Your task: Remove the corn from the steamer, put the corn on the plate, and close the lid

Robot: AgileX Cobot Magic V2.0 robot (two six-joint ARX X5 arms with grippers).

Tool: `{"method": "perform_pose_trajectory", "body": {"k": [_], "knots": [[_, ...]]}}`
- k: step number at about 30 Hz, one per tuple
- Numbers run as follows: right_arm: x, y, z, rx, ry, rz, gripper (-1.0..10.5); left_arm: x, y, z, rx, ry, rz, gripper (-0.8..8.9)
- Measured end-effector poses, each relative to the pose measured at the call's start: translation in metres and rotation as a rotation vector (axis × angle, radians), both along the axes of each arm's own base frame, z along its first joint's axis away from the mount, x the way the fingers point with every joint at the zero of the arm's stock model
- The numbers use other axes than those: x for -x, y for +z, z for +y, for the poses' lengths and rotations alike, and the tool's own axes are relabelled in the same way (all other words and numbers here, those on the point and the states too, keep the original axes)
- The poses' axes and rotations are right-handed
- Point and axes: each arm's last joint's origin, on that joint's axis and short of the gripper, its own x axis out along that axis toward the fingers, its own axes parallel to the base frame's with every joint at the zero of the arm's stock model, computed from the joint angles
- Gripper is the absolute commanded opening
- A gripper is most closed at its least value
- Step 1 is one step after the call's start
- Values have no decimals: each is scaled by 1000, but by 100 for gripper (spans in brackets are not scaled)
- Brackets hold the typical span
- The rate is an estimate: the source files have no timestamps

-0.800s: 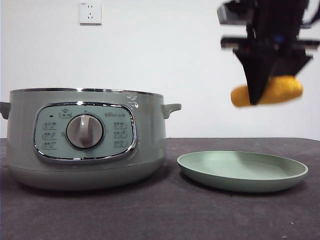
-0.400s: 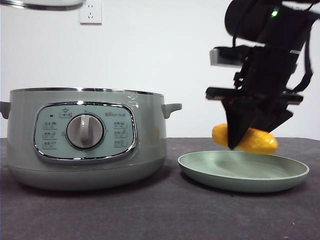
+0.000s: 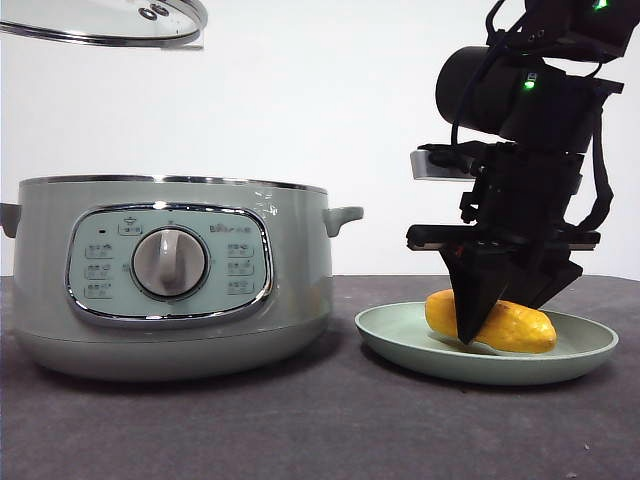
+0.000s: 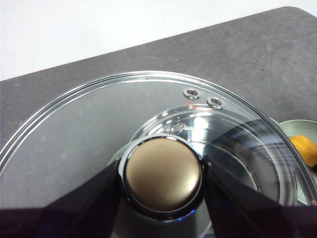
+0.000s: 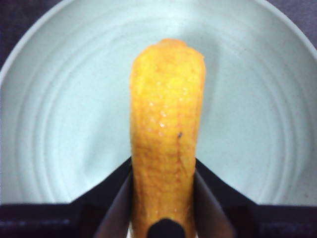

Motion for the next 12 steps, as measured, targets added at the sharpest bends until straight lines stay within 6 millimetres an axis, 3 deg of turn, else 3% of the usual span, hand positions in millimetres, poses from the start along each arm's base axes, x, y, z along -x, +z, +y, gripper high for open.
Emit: {"method": "perform_pose_trajectory", "body": {"k": [8,12], "knots": [[1,3,0,-8,-10,-5,317,-13,-2,-8,25,-47,-1,-9],[8,16,-4,-15,-16,-12,317,-26,-8,-14,24,-72,32,-9]]}}
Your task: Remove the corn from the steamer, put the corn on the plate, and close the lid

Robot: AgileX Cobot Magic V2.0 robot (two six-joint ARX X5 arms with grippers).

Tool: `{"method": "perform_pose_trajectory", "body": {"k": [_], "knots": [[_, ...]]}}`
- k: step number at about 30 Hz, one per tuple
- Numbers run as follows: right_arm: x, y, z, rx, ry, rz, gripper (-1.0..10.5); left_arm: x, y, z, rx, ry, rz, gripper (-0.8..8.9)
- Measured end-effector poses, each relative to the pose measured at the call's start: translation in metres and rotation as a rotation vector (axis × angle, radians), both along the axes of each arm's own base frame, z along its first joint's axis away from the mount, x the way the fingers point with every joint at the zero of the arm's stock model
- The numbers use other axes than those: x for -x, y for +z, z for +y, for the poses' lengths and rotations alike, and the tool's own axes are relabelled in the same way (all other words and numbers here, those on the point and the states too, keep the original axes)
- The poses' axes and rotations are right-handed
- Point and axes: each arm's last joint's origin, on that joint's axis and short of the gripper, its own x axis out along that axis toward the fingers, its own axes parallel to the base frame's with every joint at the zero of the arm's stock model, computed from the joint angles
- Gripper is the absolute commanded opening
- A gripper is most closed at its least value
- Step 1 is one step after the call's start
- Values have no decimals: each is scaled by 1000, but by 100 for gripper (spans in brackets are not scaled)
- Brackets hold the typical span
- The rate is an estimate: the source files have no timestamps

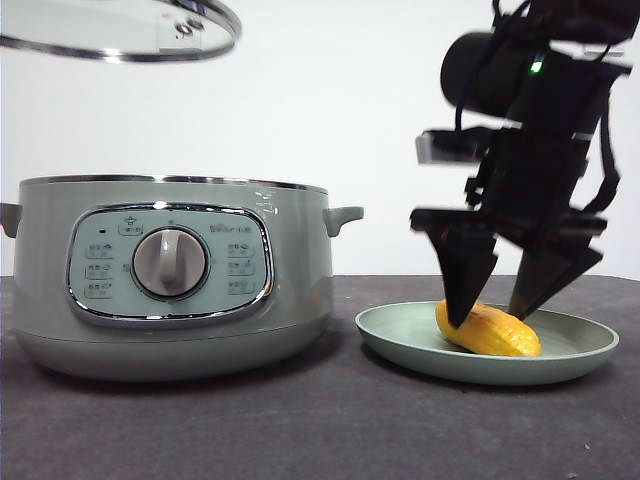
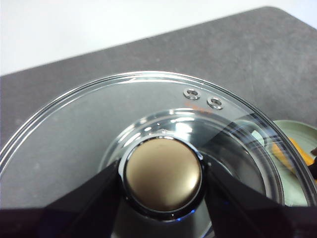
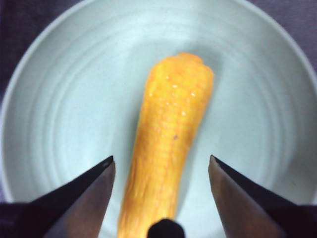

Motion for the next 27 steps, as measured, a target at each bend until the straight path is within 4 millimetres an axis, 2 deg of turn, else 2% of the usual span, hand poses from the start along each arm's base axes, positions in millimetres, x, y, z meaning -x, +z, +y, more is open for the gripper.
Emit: {"method": "perform_pose_trajectory", "body": {"k": [8,18,23,27], "knots": [[22,40,-12,-31,-4,-55,316,-35,-20,-18,4,-48,76,-9],[50,95,-35,-126,-34,-246,315,-73,-54,-43,0,-81,176,-9],[61,107,-50,-130,-70,-265,315,-87,-72,-50,-26,-81,237,-9],[63,108,-55,-125,-87,-262,315,-88,-76,-52,-31,-86,248,-9]]}}
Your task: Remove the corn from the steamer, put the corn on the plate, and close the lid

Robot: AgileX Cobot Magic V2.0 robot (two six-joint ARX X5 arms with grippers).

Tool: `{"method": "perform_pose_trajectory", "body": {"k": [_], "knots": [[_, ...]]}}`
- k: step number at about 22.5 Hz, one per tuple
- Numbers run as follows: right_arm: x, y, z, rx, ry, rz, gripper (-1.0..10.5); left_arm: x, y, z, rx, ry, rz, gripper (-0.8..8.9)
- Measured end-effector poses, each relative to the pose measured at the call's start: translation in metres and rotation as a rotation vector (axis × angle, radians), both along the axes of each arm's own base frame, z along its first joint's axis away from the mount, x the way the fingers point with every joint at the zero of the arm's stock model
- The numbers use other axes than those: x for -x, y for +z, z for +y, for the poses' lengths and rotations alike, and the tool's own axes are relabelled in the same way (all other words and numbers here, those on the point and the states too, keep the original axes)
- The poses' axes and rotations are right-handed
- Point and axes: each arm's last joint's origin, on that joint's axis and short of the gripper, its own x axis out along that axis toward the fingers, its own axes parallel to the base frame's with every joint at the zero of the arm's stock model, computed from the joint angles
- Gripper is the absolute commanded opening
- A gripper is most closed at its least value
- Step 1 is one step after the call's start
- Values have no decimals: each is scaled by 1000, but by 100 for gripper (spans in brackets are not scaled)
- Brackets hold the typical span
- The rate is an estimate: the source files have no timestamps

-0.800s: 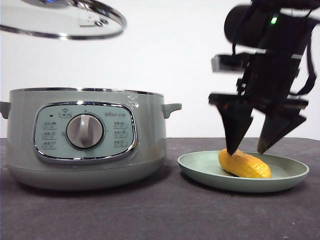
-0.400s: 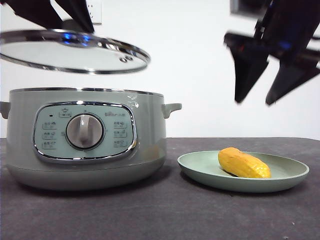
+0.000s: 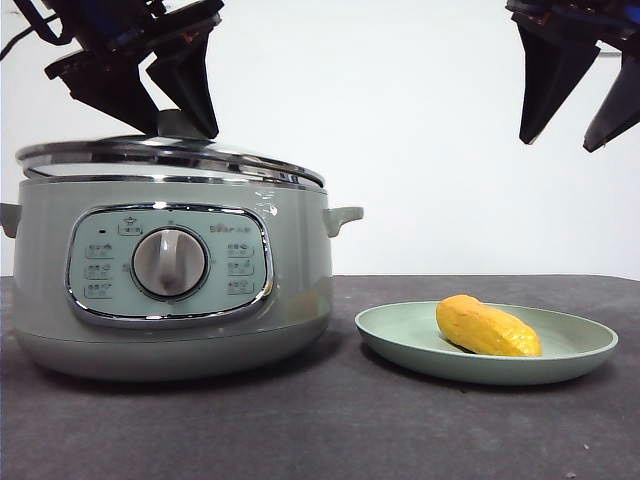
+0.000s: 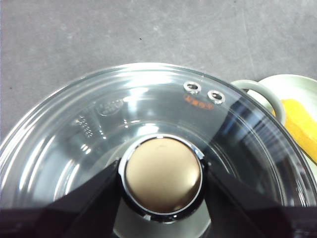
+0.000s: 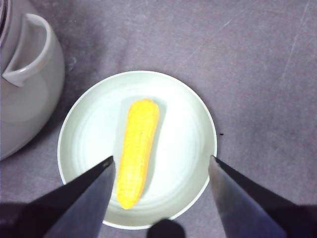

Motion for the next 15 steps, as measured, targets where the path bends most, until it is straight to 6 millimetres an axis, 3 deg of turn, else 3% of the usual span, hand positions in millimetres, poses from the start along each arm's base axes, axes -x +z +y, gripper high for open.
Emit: {"method": "perform_pose_trajectory", "body": {"k": [7,8,11,15], "knots": [[0,0,0,2,-2,5,315,-2,-4,-4,-17,-7,28,3],[0,0,0,2,-1,5,315,-1,-4,-4,-19,-6,30,33],[0,0,0,2,-1,5,315,-1,-4,-4,-21,-4,31,402],[1,-2,-1,9,-1,22,315,-1,-4,-4,-20,-1,32,437]]}}
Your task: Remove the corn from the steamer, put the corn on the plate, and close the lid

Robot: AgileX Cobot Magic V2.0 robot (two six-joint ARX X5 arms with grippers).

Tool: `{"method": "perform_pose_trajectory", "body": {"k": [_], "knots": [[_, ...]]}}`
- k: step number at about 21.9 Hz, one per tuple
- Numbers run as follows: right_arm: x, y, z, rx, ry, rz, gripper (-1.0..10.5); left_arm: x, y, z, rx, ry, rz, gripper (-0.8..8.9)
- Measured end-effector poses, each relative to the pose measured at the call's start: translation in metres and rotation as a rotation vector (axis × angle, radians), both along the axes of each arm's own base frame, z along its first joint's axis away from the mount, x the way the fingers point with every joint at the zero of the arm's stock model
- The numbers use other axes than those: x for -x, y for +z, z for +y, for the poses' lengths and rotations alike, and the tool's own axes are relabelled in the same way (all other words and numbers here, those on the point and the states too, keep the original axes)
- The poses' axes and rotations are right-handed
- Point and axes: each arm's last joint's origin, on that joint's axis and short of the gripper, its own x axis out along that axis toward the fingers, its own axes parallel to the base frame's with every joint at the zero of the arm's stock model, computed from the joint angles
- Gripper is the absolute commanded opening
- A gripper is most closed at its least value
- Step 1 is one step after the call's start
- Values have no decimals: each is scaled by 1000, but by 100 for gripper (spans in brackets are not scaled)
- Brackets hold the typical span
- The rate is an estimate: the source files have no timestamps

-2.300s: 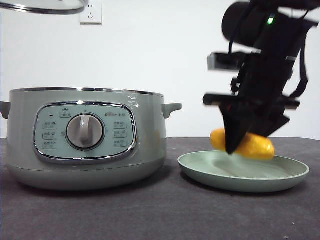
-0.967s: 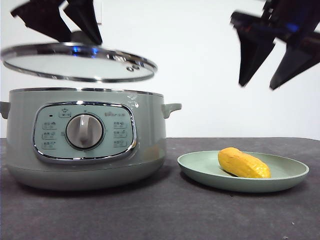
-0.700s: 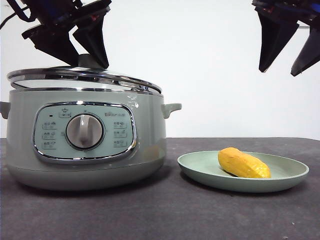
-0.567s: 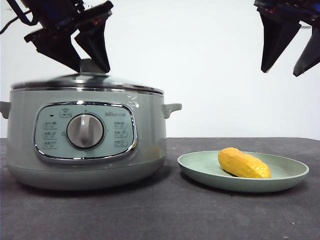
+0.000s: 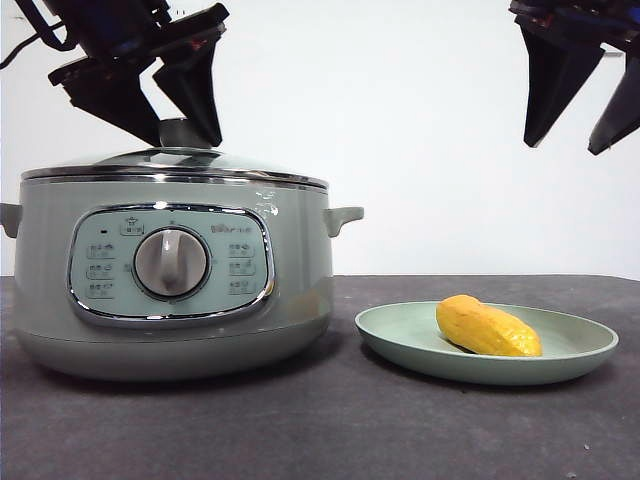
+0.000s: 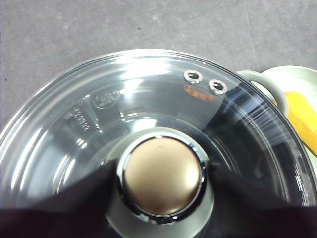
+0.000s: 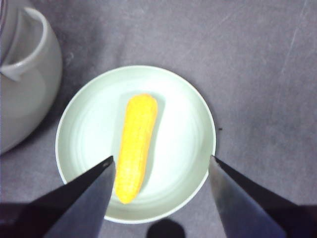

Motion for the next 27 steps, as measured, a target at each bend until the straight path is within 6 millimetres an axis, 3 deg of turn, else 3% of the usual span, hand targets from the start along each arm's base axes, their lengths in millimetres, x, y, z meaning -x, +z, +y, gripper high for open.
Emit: {"method": "perform_pose_trajectory", "body": {"k": [4,7,9,12,17,20,27], "knots": [[1,0,0,0,0,1,314,3,20,1,21,-2,-41,436],[7,7,-3,-13,0,-29,311,26,42,12,39,-4,-72,428],[14,15,-6,-28,0,-66,225,48,56,23,43,-7,-75,303],[29,28,-12,-59,2,-133,14,83,69,41,27,-10,-50,-19],[57,46,-24,-130,8,-311,-9,127,91,66,41,39,-221,-9],[77,38,-31,-182,23,-435,-9,149,81,78,72,85,-348,-9],[100,9,-38,-248,45,-578,-8,175,20,92,147,95,-483,-9]]}}
